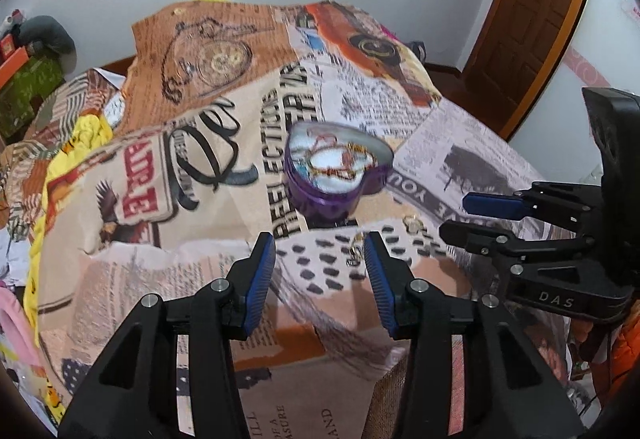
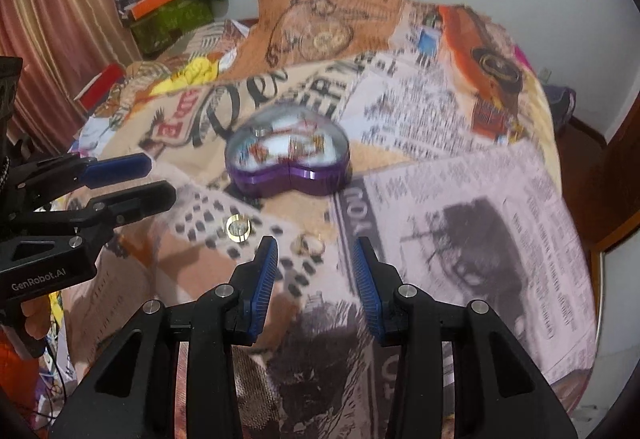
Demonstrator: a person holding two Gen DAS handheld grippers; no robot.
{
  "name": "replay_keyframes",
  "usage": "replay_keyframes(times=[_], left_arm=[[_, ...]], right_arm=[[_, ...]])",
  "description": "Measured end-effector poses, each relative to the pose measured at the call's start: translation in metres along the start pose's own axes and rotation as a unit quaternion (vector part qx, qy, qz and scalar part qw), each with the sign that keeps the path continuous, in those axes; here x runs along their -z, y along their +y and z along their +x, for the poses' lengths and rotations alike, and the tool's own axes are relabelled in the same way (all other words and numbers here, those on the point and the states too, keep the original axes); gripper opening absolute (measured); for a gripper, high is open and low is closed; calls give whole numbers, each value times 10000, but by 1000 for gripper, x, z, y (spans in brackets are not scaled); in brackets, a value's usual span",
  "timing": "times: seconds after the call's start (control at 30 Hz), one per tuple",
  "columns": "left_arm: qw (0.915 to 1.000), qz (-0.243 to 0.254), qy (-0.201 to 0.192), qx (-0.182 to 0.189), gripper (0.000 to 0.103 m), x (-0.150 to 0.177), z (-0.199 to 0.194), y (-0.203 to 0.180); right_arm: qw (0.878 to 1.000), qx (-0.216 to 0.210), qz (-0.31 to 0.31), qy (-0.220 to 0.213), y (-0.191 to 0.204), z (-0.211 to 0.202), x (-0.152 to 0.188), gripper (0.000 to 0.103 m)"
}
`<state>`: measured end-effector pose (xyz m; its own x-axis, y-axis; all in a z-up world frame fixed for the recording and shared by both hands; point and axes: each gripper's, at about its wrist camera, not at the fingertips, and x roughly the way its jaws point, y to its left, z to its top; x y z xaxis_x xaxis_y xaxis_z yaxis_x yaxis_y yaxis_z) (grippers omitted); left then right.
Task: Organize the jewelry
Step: 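Lift both tools from the tin toward the small gold rings, then grasp a gold ring with the left tool while the right tool grasps a gold earring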
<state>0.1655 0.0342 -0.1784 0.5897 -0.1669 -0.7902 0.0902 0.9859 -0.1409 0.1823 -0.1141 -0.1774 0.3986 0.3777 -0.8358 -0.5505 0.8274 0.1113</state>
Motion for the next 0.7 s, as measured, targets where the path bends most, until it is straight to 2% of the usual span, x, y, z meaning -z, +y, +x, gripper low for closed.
replay_keyframes(times=[0.2,0.57,0.63,0.67,0.7], left_arm=[[9996,56,246,110,45,7,18,-4],[9986,253,390,257,45,6,38,-14],[9985,311,379,247,45,5,39,-17],[9984,331,379,252,45,5,40,-18],[9984,343,376,250,45,4,41,-19]], right_arm=[[9996,-131,65,244,-3,18,6,36],[9985,-477,37,282,-6,33,-6,36],[9984,-510,35,246,-6,34,-5,31],[9982,-543,29,244,-7,34,-5,23],[9981,-573,37,240,-7,34,-5,21]])
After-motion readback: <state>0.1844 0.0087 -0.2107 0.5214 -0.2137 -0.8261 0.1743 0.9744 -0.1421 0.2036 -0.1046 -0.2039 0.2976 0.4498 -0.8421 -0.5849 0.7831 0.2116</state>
